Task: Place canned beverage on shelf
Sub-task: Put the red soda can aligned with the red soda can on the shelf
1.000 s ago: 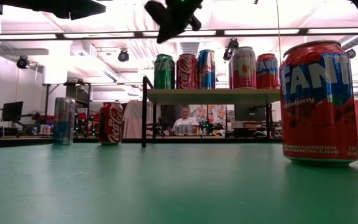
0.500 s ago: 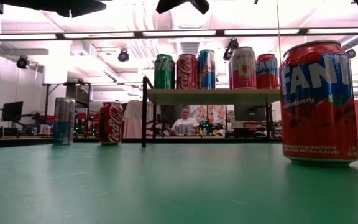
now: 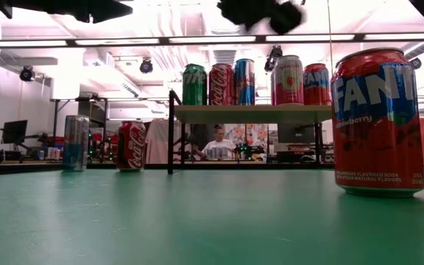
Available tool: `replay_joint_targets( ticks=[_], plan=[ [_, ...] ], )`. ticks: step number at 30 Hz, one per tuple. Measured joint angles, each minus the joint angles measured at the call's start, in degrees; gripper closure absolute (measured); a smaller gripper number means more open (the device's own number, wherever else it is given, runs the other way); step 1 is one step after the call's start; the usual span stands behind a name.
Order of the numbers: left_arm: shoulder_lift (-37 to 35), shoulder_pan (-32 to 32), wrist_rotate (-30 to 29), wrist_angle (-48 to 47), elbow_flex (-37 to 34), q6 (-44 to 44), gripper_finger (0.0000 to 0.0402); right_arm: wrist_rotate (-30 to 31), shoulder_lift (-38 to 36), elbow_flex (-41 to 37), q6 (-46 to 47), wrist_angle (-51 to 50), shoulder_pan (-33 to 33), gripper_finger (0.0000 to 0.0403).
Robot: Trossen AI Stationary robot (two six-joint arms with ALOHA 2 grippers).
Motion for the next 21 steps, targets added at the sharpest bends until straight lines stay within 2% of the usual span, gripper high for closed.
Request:
replay_joint_targets(
  ticks=[2, 7, 10, 21],
  plan=[
    [0.6, 0.0, 0.0, 0.4, 0.0, 0.0, 0.0039, -1.2, 0.2, -0.2, 4.1, -4.5, 1.9, 0.0394],
    [1.5, 0.0, -0.2, 0.9, 0.0, 0.1, 0.0039, -1.2, -2.0, -1.7, 13.4, -0.6, 6.5, 0.0394],
    [1.8, 0.0, -1.3, 0.9, 0.0, 0.3, 0.0039, 0.7, -2.4, -1.9, 15.8, -4.4, 9.4, 0.0394],
    [2.1, 0.0, -3.0, 0.8, 0.0, -0.9, 0.0039, 0.6, -3.4, -10.4, 19.6, -3.9, 18.9, 0.0394]
  ],
)
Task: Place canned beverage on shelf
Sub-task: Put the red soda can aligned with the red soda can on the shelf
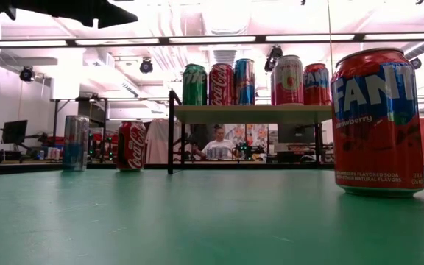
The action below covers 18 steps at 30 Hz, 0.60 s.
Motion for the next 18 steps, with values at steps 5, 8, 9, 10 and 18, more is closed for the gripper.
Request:
replay_joint_targets(
  ticks=[5, 8, 9, 10, 18],
  plan=[
    [0.0, 0.0, 0.0, 0.0, 0.0, -3.0, 0.0039, 0.8, -0.1, -3.6, 1.0, 0.2, 1.4, 0.0394],
    [-0.1, 0.0, 0.0, -0.1, 0.0, -5.0, 0.0039, 2.4, -0.1, -5.6, 1.9, 0.9, 1.7, 0.0394],
    [-0.1, 0.0, 0.0, -0.1, 0.0, -5.7, 0.0039, 2.6, -0.1, -6.2, 1.9, 1.2, 1.9, 0.0394],
    [-0.1, 0.0, 0.0, -0.1, 0.0, -6.2, 0.0039, 2.7, -0.1, -6.7, 2.0, 1.6, 2.0, 0.0394],
    [-0.3, -0.1, 0.0, -0.1, 0.0, -8.5, 0.0039, 4.8, -0.1, -7.6, 4.1, 2.5, 2.0, 0.0369]
  ],
)
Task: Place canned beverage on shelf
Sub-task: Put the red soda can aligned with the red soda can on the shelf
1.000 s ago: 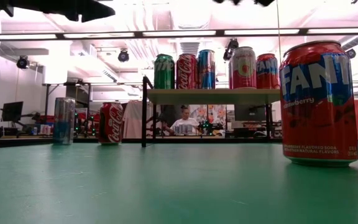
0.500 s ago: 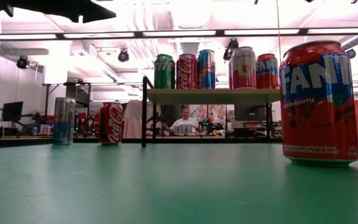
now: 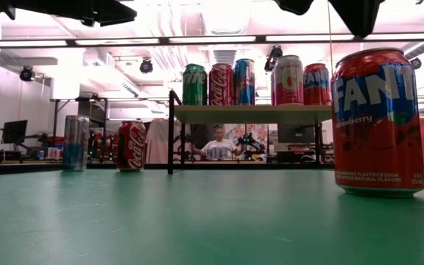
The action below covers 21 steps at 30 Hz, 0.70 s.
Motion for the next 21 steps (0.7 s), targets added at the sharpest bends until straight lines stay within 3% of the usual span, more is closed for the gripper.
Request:
replay_joint_targets(
  ticks=[4, 14, 21],
  plan=[
    [0.0, 0.0, 0.0, 0.0, 0.0, 0.0, 0.0039, 0.9, 0.0, 0.8, 0.4, 0.9, 0.0, 0.0312],
    [0.0, 0.0, 0.0, 0.0, 0.0, 0.5, 0.0039, 1.0, 0.0, 0.9, 2.0, 3.2, 0.4, 0.0126],
    [0.0, 0.0, 0.0, 0.0, 0.0, 0.5, 0.0039, 2.4, 0.0, -0.1, 4.4, 2.5, 1.9, 0.0064]
  ],
)
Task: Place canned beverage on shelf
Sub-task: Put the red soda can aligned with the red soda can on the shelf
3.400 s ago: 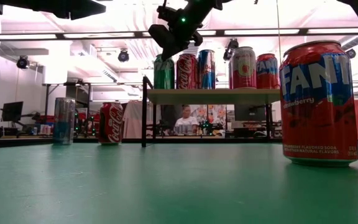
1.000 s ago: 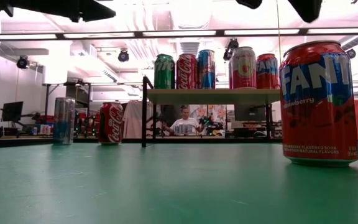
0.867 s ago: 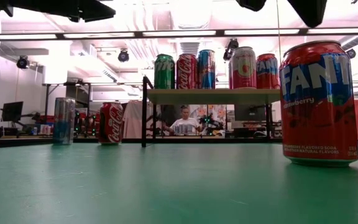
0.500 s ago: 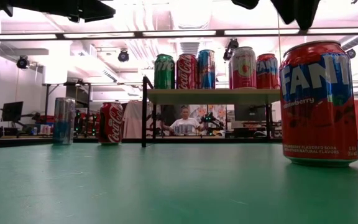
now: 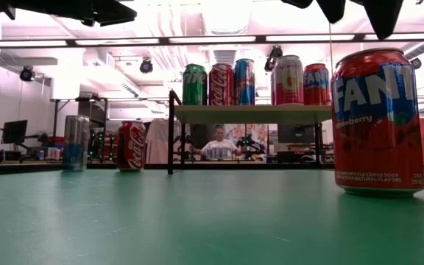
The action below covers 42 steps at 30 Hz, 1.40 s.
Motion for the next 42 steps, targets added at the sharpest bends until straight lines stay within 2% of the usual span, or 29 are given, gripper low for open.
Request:
replay_joint_targets(
  ticks=[13, 20, 34, 42],
  plan=[
    [0.0, 0.0, 0.0, 0.0, 0.0, 0.0, 0.0039, 1.1, 0.0, -6.1, 0.2, 1.3, 0.2, 0.005],
    [0.0, 0.0, 0.0, 0.0, 0.0, 0.0, 0.0039, 1.5, 0.0, -6.5, -0.4, 5.2, 0.2, 0.005],
    [0.0, 0.0, 0.0, 0.0, 0.0, 0.0, 0.0039, 3.7, 0.1, -8.0, 1.1, 6.1, 0.8, 0.0051],
    [0.0, 0.0, 0.0, 0.0, 0.0, 0.0, 0.0039, 4.0, 0.1, -11.9, 2.2, 10.9, 1.3, 0.0051]
  ],
)
